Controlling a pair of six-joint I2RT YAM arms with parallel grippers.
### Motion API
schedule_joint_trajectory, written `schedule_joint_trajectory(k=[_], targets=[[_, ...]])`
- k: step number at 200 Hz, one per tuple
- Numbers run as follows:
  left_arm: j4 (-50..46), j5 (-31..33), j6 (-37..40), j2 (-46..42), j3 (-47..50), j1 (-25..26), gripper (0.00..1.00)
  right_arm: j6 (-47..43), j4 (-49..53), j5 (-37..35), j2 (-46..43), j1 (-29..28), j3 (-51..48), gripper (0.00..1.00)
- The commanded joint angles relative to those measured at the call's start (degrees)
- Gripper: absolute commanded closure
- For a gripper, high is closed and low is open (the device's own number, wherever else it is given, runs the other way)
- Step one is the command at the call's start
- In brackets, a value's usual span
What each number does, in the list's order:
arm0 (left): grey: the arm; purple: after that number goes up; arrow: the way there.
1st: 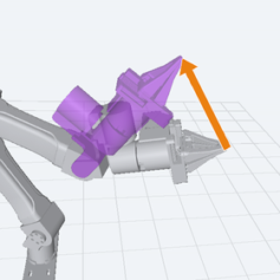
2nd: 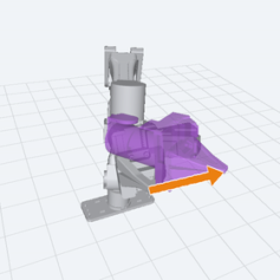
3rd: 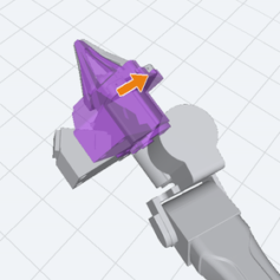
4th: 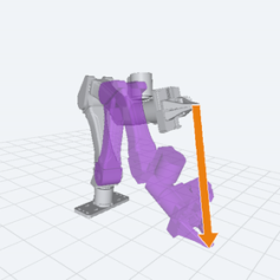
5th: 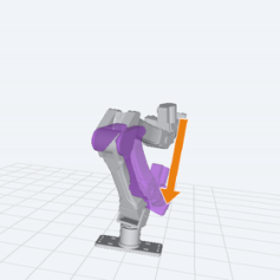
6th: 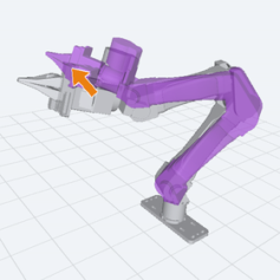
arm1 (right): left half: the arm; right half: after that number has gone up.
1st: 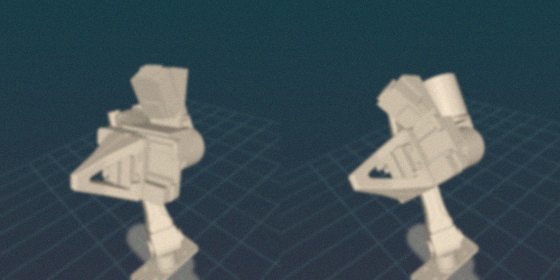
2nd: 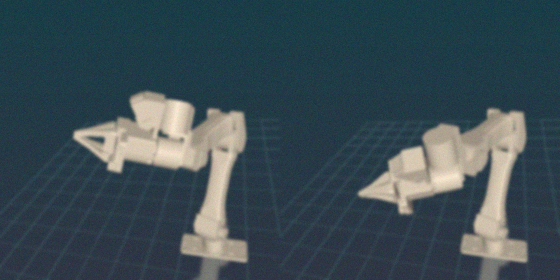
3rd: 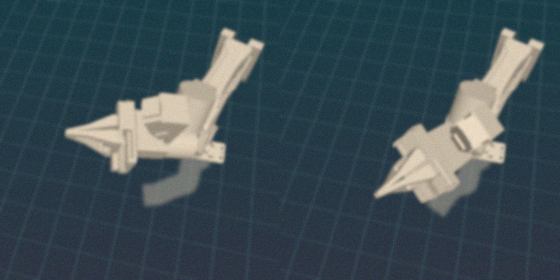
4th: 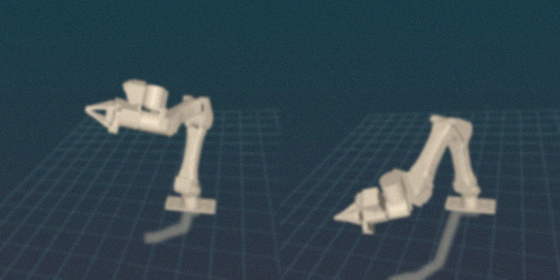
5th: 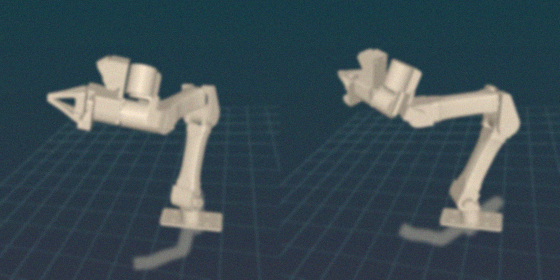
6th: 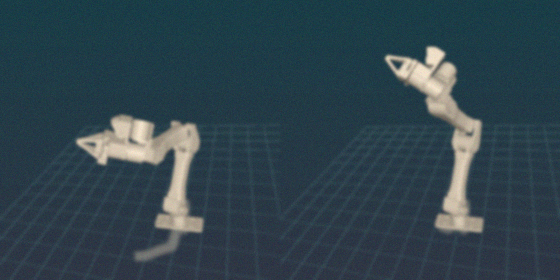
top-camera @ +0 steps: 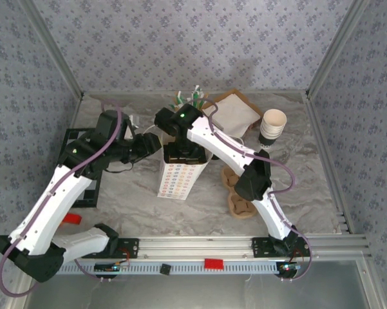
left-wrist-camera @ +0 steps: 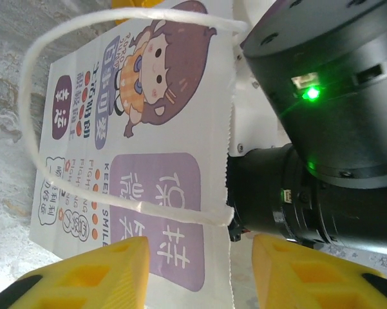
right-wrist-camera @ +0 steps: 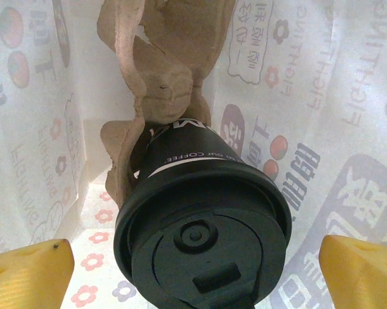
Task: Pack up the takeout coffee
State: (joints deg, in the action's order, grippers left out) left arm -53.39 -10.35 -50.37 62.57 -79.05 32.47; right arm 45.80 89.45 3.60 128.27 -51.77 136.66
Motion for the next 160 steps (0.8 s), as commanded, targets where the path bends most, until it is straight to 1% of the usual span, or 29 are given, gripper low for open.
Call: schedule_joint_trajectory(k=[1,24,42,77,92,118,141,160], targets=[[0.68,-2.06,0.46,-1.11,-0.92,-0.43,0.57,-0.80,2.68,-1.51,1.17,-0.78,2.46,0.00],[1.93,-4.40,0.53,0.00,-0.55,-0.42,0.64,-0.71,2.66,-1.14,1.68,-1.05,3.24,0.00],[1.02,-2.53,1.62,1.02,-1.09,-0.56,0.71,-0.77,2.90,-1.63,1.80,-1.27,3.94,0.00],[1.16,-3.01,3.23,4.10,-2.25,-0.85,0.78,-1.06,3.80,-2.61,1.90,-1.40,4.06,0.00],[0.64,-2.21,3.52,4.82,-2.35,-0.96,0.82,-1.06,3.68,-2.68,1.72,-1.46,4.14,0.00],[-0.18,-1.15,3.95,4.93,-1.57,-1.18,0.88,-1.08,3.80,-3.05,1.63,-1.58,4.17,0.00],[-1.66,-0.17,3.95,4.86,-0.15,-1.40,0.90,-1.07,3.80,-3.14,1.63,-1.52,4.44,0.00],[-1.66,0.50,3.78,4.08,1.06,-1.52,0.96,-1.06,3.92,-3.59,1.55,-1.49,4.74,0.00]])
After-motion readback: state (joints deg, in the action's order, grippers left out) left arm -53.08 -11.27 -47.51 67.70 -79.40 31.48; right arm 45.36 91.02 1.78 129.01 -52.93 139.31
